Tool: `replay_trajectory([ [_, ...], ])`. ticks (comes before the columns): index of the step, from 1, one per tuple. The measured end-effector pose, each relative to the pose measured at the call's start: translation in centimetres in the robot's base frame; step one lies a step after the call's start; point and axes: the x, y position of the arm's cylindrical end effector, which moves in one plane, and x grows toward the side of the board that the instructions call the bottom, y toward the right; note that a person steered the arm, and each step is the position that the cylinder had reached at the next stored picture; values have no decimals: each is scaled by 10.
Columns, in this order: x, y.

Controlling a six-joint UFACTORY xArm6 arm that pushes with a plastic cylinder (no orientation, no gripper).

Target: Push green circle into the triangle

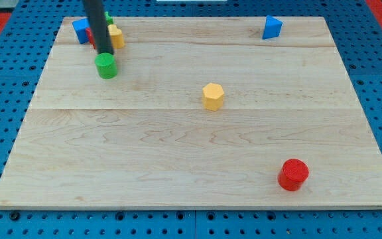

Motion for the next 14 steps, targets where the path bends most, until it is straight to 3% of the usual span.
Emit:
replay_trajectory([
  [1, 31, -21],
  [5, 22, 133],
  [7, 20, 69],
  [12, -34, 287],
  [13, -34, 274],
  [14, -34, 223],
])
